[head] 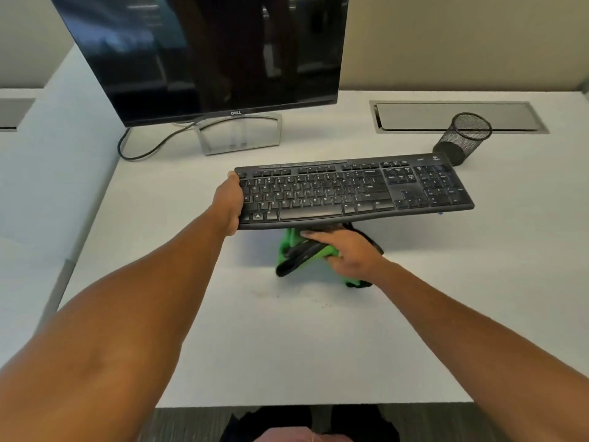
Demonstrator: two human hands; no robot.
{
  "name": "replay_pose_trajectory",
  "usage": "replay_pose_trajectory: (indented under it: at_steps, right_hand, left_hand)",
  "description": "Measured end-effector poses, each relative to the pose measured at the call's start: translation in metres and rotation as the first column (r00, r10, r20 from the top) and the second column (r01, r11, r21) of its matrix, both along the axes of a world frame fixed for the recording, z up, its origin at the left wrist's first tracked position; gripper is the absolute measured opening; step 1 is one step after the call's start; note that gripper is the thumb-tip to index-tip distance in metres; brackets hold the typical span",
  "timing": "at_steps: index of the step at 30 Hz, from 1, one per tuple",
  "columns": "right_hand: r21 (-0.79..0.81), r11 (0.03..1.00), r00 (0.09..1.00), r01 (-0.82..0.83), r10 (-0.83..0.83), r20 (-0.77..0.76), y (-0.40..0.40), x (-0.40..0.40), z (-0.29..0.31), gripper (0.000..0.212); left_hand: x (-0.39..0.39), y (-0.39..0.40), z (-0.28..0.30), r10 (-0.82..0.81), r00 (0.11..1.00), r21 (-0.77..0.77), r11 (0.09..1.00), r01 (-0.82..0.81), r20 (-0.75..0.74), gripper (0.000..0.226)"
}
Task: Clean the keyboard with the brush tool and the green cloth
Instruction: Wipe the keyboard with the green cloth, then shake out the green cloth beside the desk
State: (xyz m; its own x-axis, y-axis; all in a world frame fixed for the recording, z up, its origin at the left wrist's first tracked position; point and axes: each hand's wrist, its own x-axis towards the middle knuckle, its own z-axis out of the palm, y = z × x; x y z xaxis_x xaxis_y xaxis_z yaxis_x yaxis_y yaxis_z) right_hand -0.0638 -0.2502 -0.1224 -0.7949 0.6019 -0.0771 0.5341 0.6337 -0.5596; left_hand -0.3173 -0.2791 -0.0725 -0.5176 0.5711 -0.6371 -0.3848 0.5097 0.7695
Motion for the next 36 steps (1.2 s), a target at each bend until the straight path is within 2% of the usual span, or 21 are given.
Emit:
replay_pose_trajectory:
  at_steps: [1,3,4,7,12,19,30,36]
  right_hand:
    - [0.037,0.995,0.989,0.093,-0.097,0.108,0.014,0.016,0.004,0.055]
    - [0.083,0.958,0.913,0.275,-0.287,0.29,0.034,0.052,0.003,0.051]
    - [0.104,0.932,0.879,0.347,-0.362,0.311,0.038,0.067,-0.002,0.052]
    - [0.125,0.902,0.887,0.414,-0.43,0.168,0.024,0.081,-0.025,0.057]
    - [0.052,0.97,0.97,0.237,-0.239,0.053,-0.035,0.042,-0.036,0.065]
    - [0.066,0.998,0.995,0.017,-0.01,-0.101,-0.091,0.007,-0.052,0.067]
    - [0.069,0.997,0.989,-0.026,0.035,-0.146,-0.104,0.001,-0.056,0.068]
    - [0.056,0.998,0.993,-0.02,0.027,-0.114,-0.104,0.001,-0.052,0.07]
  left_hand:
    - [0.0,0.0,-0.001,-0.003,1.0,0.005,1.0,0.003,0.004,0.045]
    - [0.001,-0.002,-0.003,-0.004,1.0,0.003,1.0,0.004,0.015,0.045]
    - [0.002,-0.002,-0.004,-0.005,1.0,0.001,1.0,0.005,0.02,0.045]
    - [0.003,-0.004,-0.011,-0.008,1.0,-0.005,1.0,0.008,0.029,0.044]
    - [0.005,-0.007,-0.024,-0.01,0.999,-0.021,1.0,0.01,0.031,0.044]
    - [0.0,-0.006,-0.039,-0.045,0.999,-0.035,0.998,0.044,-0.016,0.049]
    - [-0.009,-0.007,-0.077,-0.058,0.994,-0.123,0.991,0.046,-0.098,0.068]
    - [0.0,-0.003,-0.074,-0.124,0.927,-0.251,0.968,0.034,-0.354,0.074]
